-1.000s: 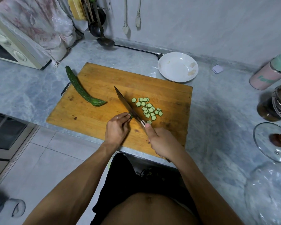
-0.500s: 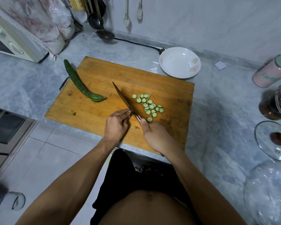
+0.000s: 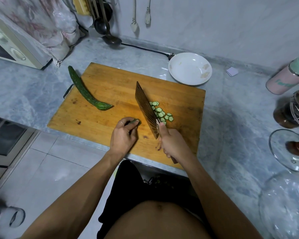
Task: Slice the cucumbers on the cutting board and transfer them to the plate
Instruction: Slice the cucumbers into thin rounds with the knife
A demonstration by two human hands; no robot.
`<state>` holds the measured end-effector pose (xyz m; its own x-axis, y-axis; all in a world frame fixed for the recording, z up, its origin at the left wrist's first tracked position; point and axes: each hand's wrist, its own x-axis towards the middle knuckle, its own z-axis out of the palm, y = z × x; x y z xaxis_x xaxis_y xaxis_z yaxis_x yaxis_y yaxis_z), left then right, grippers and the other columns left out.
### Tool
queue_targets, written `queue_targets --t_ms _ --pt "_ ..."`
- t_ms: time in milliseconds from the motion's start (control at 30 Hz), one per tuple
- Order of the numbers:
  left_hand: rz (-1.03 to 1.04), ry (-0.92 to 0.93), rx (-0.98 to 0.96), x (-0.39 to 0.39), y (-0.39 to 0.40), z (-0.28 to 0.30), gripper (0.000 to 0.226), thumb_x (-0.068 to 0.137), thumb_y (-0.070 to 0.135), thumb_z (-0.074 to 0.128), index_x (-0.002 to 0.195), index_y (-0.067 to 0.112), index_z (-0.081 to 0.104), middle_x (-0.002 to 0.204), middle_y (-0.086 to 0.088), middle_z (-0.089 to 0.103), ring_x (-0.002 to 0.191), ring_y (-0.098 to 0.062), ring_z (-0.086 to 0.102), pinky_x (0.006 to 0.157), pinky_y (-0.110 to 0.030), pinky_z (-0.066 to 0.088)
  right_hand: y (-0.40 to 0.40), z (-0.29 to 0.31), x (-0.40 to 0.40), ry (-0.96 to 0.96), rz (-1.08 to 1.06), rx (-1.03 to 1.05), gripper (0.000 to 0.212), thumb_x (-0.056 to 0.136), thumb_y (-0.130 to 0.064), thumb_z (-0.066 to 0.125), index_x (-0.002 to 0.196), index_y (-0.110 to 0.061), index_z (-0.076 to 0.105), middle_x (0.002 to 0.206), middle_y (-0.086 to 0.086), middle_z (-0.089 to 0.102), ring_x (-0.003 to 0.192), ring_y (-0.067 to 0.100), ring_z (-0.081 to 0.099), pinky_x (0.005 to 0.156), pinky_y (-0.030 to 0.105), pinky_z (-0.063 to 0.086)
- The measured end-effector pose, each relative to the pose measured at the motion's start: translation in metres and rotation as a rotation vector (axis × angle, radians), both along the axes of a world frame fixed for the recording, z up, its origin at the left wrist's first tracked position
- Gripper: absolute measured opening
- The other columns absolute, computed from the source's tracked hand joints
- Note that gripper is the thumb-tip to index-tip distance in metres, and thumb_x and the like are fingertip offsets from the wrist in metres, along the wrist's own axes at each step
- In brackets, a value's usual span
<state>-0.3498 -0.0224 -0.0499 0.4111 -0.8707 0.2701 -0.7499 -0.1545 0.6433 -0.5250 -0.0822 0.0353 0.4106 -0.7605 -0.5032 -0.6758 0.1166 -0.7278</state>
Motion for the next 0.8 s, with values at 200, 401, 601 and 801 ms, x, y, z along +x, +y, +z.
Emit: queue_targets --t_ms 200,401,601,801 --pt "-0.018 -0.034 0.019 0.003 0.000 0.001 0.031 0.077 -0.004 0.065 0.104 0.007 0.075 0.111 -0.008 0.069 0.095 -0.025 0.067 0.080 -0.033 0.057 0.003 0.002 -0.005 -0.013 0.091 -0.042 0.066 0.103 -0.056 0.022 0.068 -0.011 0.054 0.050 -0.001 0.048 0.043 0.017 0.046 0.056 0.029 0.040" --pt "-0.020 -0.134 0.092 0.004 -0.002 0.009 0.034 0.079 0.008 0.058 0.108 0.012 0.074 0.116 -0.005 0.069 0.094 -0.027 0.068 0.070 -0.037 0.059 0.013 0.007 -0.007 -0.012 0.144 -0.066 0.074 0.103 -0.055 0.024 0.084 0.006 0.062 0.063 0.009 0.054 0.052 0.022 0.048 0.058 0.031 0.038" --pt "-0.019 -0.138 0.145 0.004 -0.003 0.011 0.038 0.075 0.000 0.066 0.111 0.011 0.073 0.119 -0.007 0.068 0.096 -0.029 0.068 0.075 -0.037 0.058 0.017 0.014 -0.009 -0.019 0.195 -0.099 0.073 0.104 -0.054 0.022 0.080 0.002 0.064 0.069 0.015 0.061 0.064 0.026 0.057 0.067 0.037 0.046" --pt "-0.029 -0.124 0.141 0.004 -0.002 0.011 0.037 0.075 0.004 0.062 0.109 0.008 0.073 0.119 -0.010 0.068 0.097 -0.030 0.068 0.079 -0.037 0.057 0.020 0.014 -0.006 0.007 0.229 -0.131 0.062 0.104 -0.054 0.021 0.059 -0.019 0.046 0.060 0.000 0.049 0.056 0.016 0.048 0.054 0.030 0.032"
